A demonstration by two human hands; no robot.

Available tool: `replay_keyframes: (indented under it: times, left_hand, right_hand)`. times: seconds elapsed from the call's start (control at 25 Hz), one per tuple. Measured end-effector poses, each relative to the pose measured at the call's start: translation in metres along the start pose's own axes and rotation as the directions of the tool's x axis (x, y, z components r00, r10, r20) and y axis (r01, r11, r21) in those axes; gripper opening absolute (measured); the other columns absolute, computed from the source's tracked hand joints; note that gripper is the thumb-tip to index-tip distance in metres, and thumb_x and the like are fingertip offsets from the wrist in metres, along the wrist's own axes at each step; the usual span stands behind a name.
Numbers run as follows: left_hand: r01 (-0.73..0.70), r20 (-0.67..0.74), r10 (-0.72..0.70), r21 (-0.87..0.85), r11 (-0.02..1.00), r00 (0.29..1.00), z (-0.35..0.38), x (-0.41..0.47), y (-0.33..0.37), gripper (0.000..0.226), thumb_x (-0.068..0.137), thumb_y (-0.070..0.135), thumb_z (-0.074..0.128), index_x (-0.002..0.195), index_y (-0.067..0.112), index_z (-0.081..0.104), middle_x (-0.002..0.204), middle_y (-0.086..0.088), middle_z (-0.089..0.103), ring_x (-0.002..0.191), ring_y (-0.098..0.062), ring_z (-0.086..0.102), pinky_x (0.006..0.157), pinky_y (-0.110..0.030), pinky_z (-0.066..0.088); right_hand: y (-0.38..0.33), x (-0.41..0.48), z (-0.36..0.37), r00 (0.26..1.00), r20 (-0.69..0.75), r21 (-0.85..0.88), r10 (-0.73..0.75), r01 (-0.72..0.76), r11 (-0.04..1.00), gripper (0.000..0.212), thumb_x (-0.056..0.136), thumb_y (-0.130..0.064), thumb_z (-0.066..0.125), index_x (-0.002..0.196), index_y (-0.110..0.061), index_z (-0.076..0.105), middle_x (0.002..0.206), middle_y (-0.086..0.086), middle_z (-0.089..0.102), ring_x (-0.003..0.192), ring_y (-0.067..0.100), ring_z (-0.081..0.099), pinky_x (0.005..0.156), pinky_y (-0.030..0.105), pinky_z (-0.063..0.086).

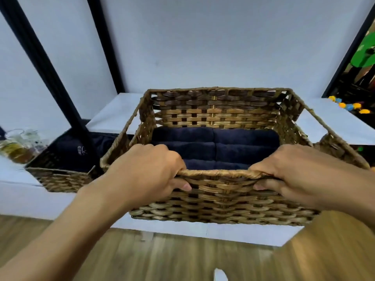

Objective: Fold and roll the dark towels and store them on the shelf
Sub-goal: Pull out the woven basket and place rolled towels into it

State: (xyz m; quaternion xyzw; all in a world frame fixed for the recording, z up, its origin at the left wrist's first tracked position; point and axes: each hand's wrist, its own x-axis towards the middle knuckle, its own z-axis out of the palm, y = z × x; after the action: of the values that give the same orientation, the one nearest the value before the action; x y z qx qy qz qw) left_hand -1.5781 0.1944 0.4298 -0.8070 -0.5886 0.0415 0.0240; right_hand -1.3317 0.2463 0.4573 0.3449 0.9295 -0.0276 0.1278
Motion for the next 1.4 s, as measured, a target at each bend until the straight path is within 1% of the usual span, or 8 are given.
replay_keyframes:
  times: [0.2,0.4,0.48,0.76,0.92,1.0,1.2,1.4]
  left_hand:
    - [0.064,0.114,-0.049,-0.128,0.99,0.992,0.043,-0.053,-0.005,0.04,0.085,0.066,0.05,0.089,0.029,0.064,0.08,0.012,0.063,0.079,-0.012,0.062,0.067,-0.031,0.048]
    - [0.155,0.279,-0.09,-0.218,0.964,0.956,0.135,-0.029,-0.016,0.032,0.086,0.059,0.056,0.084,0.028,0.062,0.083,0.007,0.065,0.085,-0.019,0.064,0.07,-0.033,0.046]
    - [0.184,0.311,-0.116,-0.199,0.963,0.943,0.175,-0.006,-0.024,0.036,0.088,0.058,0.054,0.095,0.024,0.066,0.094,0.003,0.07,0.09,-0.02,0.065,0.074,-0.035,0.048]
    - [0.3,0.356,-0.258,-0.066,0.952,0.898,0.289,0.097,-0.063,0.041,0.095,0.057,0.04,0.108,0.024,0.061,0.107,0.0,0.068,0.099,-0.022,0.065,0.074,-0.032,0.042]
    - [0.414,0.403,-0.37,-0.025,0.91,0.837,0.334,0.152,-0.081,0.034,0.096,0.051,0.043,0.115,0.027,0.06,0.115,-0.002,0.066,0.11,-0.024,0.062,0.103,-0.038,0.035]
    - [0.454,0.408,-0.415,0.0,0.891,0.813,0.351,0.166,-0.091,0.027,0.098,0.044,0.045,0.114,0.029,0.06,0.114,-0.001,0.066,0.111,-0.022,0.061,0.108,-0.04,0.028]
    - [0.478,0.384,-0.458,0.047,0.877,0.802,0.367,0.197,-0.123,0.025,0.098,0.042,0.043,0.11,0.029,0.061,0.105,0.0,0.069,0.108,-0.022,0.057,0.104,-0.043,0.026]
    - [0.452,0.351,-0.455,0.093,0.887,0.819,0.368,0.224,-0.147,0.022,0.099,0.038,0.043,0.113,0.03,0.059,0.107,0.002,0.067,0.111,-0.022,0.054,0.1,-0.045,0.027]
  right_hand:
    - [-0.035,0.01,0.039,0.993,0.08,0.126,-0.083,0.072,0.989,0.026,0.096,-0.036,0.054,0.071,-0.032,0.047,0.068,-0.015,0.055,0.066,0.002,0.053,0.071,0.032,0.05]
    - [-0.031,0.078,0.129,0.98,0.184,0.217,-0.072,0.031,0.976,0.005,0.094,-0.032,0.057,0.094,-0.032,0.062,0.087,-0.012,0.064,0.094,0.019,0.062,0.079,0.033,0.048]
    - [-0.019,0.11,0.168,0.983,0.183,0.235,-0.036,-0.008,0.972,0.013,0.094,-0.032,0.057,0.103,-0.028,0.065,0.101,-0.004,0.069,0.1,0.022,0.063,0.078,0.033,0.046]
    - [0.036,0.224,0.257,0.995,0.1,0.156,0.027,-0.042,0.987,0.02,0.101,-0.02,0.044,0.108,-0.027,0.062,0.1,0.001,0.068,0.094,0.025,0.063,0.069,0.034,0.042]
    - [0.064,0.279,0.289,0.988,0.131,0.152,0.084,-0.104,0.983,0.026,0.099,-0.011,0.042,0.109,-0.027,0.059,0.099,0.002,0.067,0.09,0.025,0.062,0.065,0.033,0.038]
    - [0.074,0.299,0.301,0.982,0.165,0.162,0.091,-0.119,0.98,0.028,0.097,-0.009,0.042,0.11,-0.027,0.058,0.1,0.002,0.066,0.086,0.024,0.06,0.065,0.032,0.038]
    - [0.094,0.339,0.309,0.975,0.164,0.172,0.15,-0.179,0.969,0.037,0.09,-0.003,0.044,0.11,-0.029,0.059,0.099,0.0,0.066,0.088,0.024,0.062,0.068,0.034,0.042]
    - [0.103,0.37,0.311,0.972,0.108,0.156,0.211,-0.226,0.962,0.043,0.098,-0.012,0.045,0.13,-0.039,0.053,0.106,0.002,0.068,0.095,0.026,0.065,0.073,0.036,0.044]
